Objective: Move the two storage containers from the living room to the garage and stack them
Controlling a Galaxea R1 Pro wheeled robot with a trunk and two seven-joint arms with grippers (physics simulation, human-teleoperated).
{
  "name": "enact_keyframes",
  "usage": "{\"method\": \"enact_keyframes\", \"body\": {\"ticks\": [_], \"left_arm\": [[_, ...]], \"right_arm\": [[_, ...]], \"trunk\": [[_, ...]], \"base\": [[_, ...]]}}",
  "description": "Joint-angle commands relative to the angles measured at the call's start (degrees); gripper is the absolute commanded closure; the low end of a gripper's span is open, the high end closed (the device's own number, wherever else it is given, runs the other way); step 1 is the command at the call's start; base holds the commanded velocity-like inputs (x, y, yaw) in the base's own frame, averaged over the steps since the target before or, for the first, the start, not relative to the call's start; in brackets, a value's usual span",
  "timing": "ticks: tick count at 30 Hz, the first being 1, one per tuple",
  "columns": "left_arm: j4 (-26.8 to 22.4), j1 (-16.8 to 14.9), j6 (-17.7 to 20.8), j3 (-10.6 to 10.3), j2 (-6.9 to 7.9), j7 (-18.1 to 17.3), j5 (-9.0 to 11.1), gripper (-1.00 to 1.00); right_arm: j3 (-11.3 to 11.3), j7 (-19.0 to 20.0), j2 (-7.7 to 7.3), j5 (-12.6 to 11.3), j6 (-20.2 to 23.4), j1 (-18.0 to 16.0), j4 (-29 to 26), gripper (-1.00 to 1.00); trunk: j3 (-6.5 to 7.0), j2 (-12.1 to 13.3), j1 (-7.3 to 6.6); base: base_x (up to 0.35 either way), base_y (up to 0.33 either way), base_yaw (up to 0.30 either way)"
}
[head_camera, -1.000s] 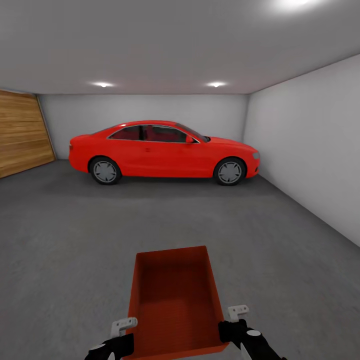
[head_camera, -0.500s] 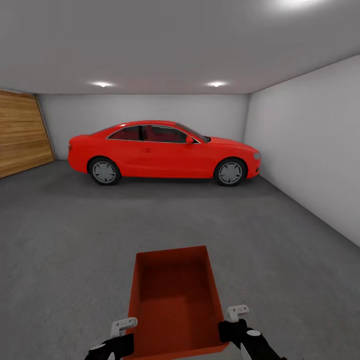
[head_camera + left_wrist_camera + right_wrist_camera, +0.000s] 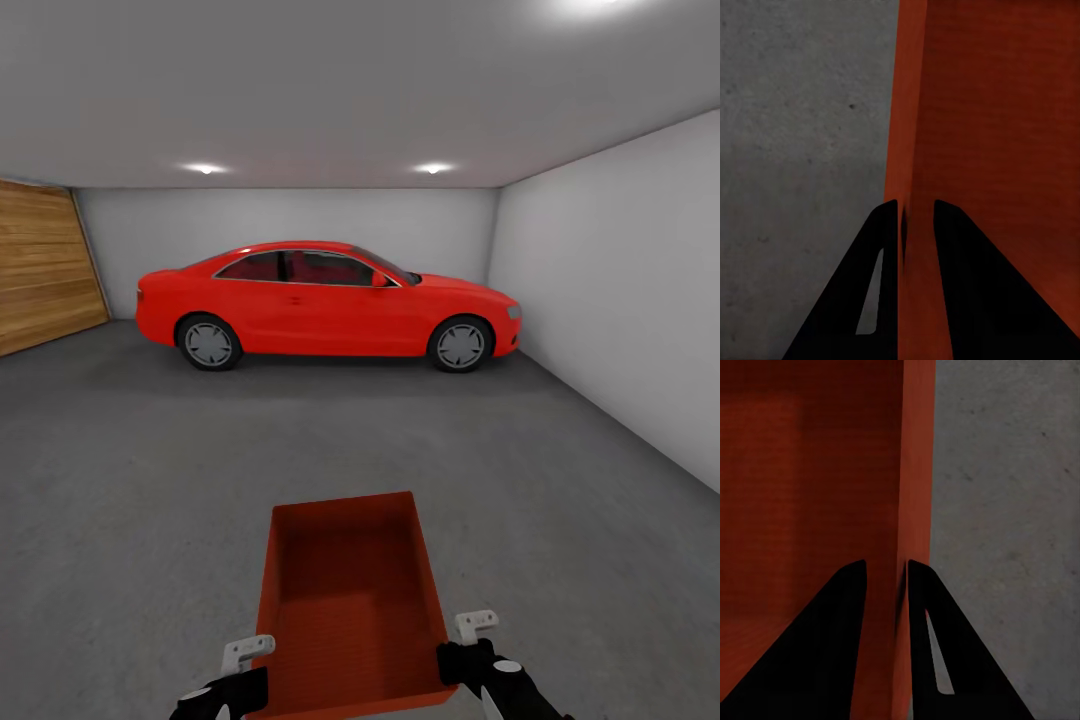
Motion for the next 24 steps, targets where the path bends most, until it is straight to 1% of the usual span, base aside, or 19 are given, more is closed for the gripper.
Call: {"method": "enact_keyframes", "body": {"ticks": [1,5,12,20,24], "left_arm": [[-0.22,0.03,-1.94,0.0,0.92,1.57,-3.48,1.0],[-0.22,0.03,-1.94,-0.02,0.92,1.57,-3.48,1.0],[-0.21,0.03,-1.94,-0.03,0.92,1.57,-3.48,1.0],[-0.22,0.03,-1.94,-0.01,0.92,1.57,-3.48,1.0],[-0.22,0.03,-1.94,-0.03,0.92,1.57,-3.48,1.0]], "right_arm": [[-0.23,2.21,-0.05,-2.32,0.36,-0.07,0.0,1.0],[-0.21,2.21,-0.04,-2.32,0.36,-0.09,0.0,1.0],[-0.2,2.21,-0.05,-2.32,0.36,-0.09,0.0,1.0],[-0.2,2.21,-0.04,-2.32,0.36,-0.11,0.0,1.0],[-0.2,2.21,-0.06,-2.32,0.36,-0.07,0.0,1.0]], "trunk": [[-0.1,-0.08,0.01],[-0.1,-0.08,0.01],[-0.1,-0.08,0.01],[-0.1,-0.08,0.01],[-0.1,-0.08,0.01]], "base": [[0.0,0.0,0.0],[0.116,0.034,0.0],[0.265,0.019,0.0],[0.043,0.001,0.0],[0.213,0.0,0.0]]}}
